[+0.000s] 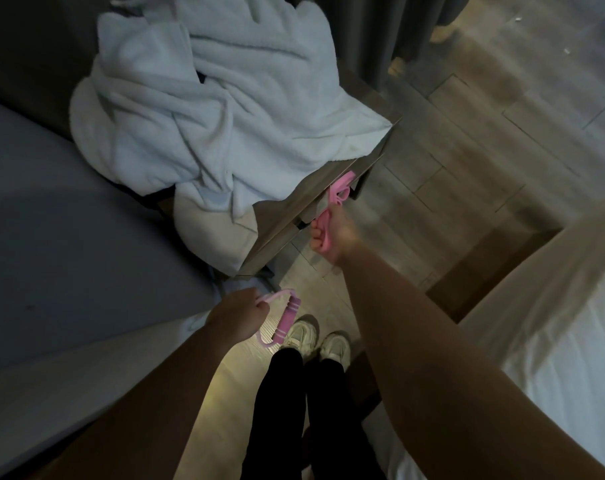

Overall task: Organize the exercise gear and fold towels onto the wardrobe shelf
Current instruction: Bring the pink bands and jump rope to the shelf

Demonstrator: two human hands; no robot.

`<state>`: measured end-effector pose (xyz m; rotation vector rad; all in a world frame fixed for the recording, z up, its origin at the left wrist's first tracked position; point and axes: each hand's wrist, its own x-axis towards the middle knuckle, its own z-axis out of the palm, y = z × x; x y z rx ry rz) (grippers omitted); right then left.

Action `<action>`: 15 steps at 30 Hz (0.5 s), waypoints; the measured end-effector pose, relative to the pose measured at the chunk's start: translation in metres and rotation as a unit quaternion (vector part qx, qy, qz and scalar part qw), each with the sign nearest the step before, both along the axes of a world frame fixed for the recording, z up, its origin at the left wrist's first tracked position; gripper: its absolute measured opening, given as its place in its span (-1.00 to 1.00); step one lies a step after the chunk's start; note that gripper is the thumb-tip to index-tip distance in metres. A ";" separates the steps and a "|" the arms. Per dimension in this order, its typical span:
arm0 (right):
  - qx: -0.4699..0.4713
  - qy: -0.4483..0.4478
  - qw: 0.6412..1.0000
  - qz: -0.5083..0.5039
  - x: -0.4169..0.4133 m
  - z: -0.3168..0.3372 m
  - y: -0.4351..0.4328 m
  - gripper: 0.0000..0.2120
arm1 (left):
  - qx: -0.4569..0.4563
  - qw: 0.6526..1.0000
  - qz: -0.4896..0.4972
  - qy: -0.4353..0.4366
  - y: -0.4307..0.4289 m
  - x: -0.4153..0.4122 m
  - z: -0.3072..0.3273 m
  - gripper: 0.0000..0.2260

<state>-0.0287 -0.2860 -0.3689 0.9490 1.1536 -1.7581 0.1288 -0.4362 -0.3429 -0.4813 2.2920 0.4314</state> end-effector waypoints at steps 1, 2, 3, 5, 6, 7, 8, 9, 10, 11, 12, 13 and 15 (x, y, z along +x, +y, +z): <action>-0.003 -0.002 1.000 0.000 0.000 0.001 -0.001 -0.48 | 0.003 1.000 0.013 -0.003 -0.002 0.001 0.001 -0.86; -0.007 -0.004 1.000 0.000 0.000 0.002 -0.001 -0.47 | 0.003 1.000 0.019 -0.001 -0.004 0.001 0.001 -0.86; -0.011 -0.005 1.000 -0.001 -0.001 0.005 -0.001 -0.47 | 0.002 1.000 0.025 0.001 -0.006 0.002 0.001 -0.86; -0.017 -0.005 1.000 -0.008 -0.001 0.012 -0.001 -0.47 | 0.003 1.000 0.028 0.002 -0.010 0.003 0.003 -0.84; -0.018 -0.005 1.000 -0.013 -0.001 0.015 0.000 -0.48 | 0.000 1.000 0.029 0.002 -0.011 0.003 0.005 -0.84; -0.016 -0.004 1.000 -0.017 0.001 0.019 0.000 -0.50 | -0.003 0.999 0.033 0.000 -0.012 0.003 0.007 -0.84; -0.008 -0.005 1.000 -0.017 0.003 0.022 0.000 -0.53 | -0.007 1.000 0.029 -0.002 -0.013 0.003 0.008 -0.83; 0.004 -0.008 1.000 -0.016 0.005 0.025 0.002 -0.57 | -0.011 0.999 0.030 -0.006 -0.013 0.003 0.011 -0.83; 0.017 -0.013 1.000 -0.013 0.008 0.029 0.004 -0.60 | -0.015 0.999 0.028 -0.007 -0.013 0.002 0.015 -0.83; 0.030 -0.017 0.999 -0.010 0.012 0.032 0.008 -0.60 | -0.016 0.999 0.028 -0.004 -0.013 0.001 0.019 -0.84; 0.041 -0.019 0.999 -0.007 0.016 0.036 0.012 -0.57 | -0.017 1.000 0.023 0.000 -0.013 0.000 0.024 -0.85; 0.048 -0.020 0.999 -0.002 0.019 0.040 0.018 -0.52 | -0.012 1.000 0.020 0.002 -0.014 0.000 0.029 -0.84; 0.048 -0.018 0.999 0.016 0.027 0.048 0.028 -0.47 | 0.019 0.999 0.033 -0.003 -0.015 0.000 0.038 -0.80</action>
